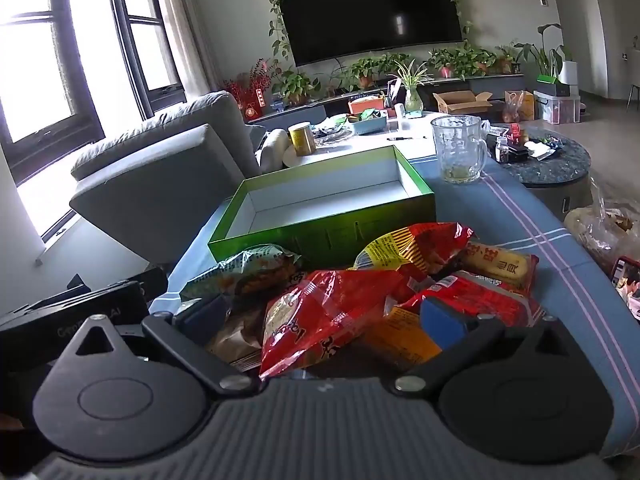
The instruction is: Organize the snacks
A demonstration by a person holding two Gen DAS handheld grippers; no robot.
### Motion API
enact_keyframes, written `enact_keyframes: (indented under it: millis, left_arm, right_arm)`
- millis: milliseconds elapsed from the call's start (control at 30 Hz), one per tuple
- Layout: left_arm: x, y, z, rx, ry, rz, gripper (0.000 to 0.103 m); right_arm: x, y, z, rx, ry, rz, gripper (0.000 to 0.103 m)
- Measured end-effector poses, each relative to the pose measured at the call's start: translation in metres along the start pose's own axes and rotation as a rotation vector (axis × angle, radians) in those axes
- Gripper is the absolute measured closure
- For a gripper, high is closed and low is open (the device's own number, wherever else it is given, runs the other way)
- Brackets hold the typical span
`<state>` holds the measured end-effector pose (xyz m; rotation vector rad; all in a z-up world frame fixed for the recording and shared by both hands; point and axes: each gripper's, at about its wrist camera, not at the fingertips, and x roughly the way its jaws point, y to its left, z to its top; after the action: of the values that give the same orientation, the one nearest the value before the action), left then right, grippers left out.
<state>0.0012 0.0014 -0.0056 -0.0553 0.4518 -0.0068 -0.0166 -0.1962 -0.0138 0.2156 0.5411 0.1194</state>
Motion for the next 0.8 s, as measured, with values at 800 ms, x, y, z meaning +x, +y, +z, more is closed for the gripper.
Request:
enact_keyframes:
  millis: [800]
  left_arm:
    - [-0.0006, -0.0018, -0.0029, 0.013, 0.005, 0.008, 0.007]
  right_arm:
    - [-0.001, 0.0006, -0.002, -0.008, -0.011, 0.001, 0.022]
